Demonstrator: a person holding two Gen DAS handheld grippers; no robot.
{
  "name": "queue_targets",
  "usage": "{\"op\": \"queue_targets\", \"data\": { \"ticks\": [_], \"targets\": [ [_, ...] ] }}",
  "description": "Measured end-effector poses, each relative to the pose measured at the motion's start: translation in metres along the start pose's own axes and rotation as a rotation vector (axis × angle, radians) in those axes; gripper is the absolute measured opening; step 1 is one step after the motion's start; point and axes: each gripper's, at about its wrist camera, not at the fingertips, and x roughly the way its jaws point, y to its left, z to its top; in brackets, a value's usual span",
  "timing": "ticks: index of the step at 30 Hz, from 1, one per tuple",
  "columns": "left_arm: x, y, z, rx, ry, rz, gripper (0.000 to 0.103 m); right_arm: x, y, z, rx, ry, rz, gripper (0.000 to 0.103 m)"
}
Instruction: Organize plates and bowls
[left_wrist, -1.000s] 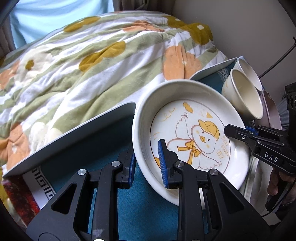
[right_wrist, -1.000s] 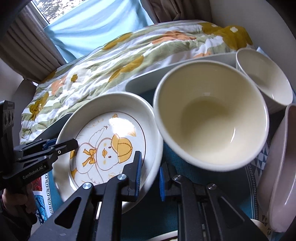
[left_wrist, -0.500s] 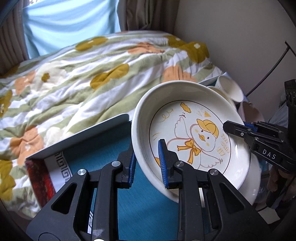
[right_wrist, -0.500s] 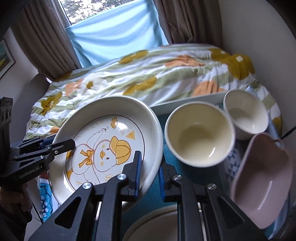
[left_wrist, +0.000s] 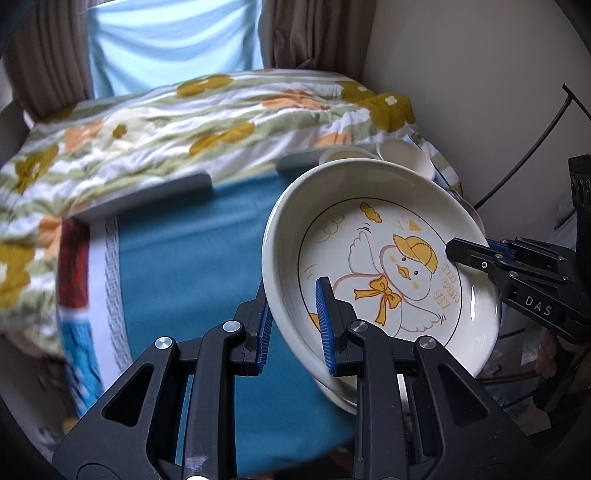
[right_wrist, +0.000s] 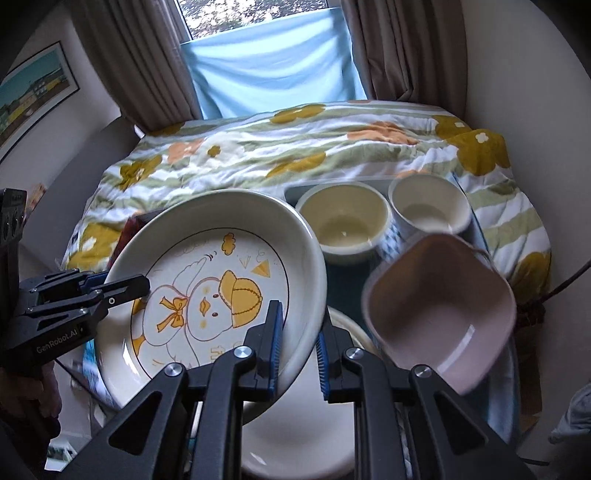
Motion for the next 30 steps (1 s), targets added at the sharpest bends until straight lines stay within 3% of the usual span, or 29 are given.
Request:
{"op": "queue_targets", "data": {
  "ticks": [7,12,30],
  "targets": [
    [0.009,-0.044,-0.059,-0.074,0.034,0.011,0.020,-0.009,-0.031,-0.049,-0.036,0.058,0.024,0.015],
    [0.030,-0.053,-0.080,-0.100,0.059,-0.004,0.020,0.000,-0.046,-0.069,-0.049,0.085,0.009,0.015],
    [0.078,-0.057,-0.089,-0.054,0.110,0.073,0.020,0.029,-0.053,-0.083,-0.091,0.109,-0.009,0.015]
  ]
}}
